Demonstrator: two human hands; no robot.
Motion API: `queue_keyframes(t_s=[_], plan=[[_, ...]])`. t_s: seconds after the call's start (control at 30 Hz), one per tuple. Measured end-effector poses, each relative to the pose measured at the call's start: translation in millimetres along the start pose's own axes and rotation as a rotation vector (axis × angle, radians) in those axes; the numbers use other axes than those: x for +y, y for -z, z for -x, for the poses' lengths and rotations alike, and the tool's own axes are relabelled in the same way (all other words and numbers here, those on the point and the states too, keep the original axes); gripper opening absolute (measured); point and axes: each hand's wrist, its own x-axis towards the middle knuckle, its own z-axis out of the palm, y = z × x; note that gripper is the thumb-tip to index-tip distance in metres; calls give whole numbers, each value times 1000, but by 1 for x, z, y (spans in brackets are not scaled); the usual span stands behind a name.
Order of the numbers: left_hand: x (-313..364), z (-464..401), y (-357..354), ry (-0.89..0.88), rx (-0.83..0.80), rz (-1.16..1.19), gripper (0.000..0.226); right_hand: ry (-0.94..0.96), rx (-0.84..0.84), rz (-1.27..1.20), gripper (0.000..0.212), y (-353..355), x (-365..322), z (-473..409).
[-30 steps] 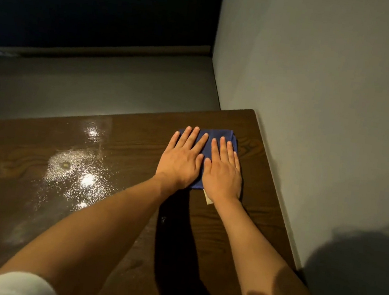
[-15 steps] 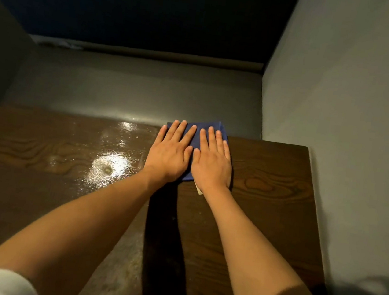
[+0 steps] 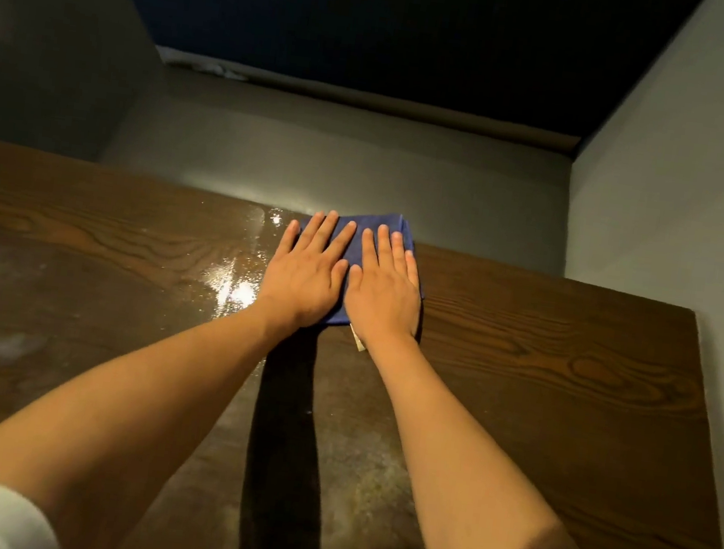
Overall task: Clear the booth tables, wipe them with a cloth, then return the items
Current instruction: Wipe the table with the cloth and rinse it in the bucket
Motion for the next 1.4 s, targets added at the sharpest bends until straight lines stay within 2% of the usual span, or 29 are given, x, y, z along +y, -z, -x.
queue_keyframes(t_s=[0.33, 0.6, 0.93, 1.4], plan=[[-88, 41, 3, 26, 17, 14, 57, 18, -18, 20, 57, -20, -94, 10], [-95, 81, -2, 54, 33, 48, 58, 50, -19, 39, 58, -33, -112, 39], [-26, 112, -7, -58, -10, 51, 59, -8, -27, 19, 59, -29, -53, 104], [162, 77, -17, -376, -140, -29, 59, -285, 2, 8, 61, -5, 125, 164]])
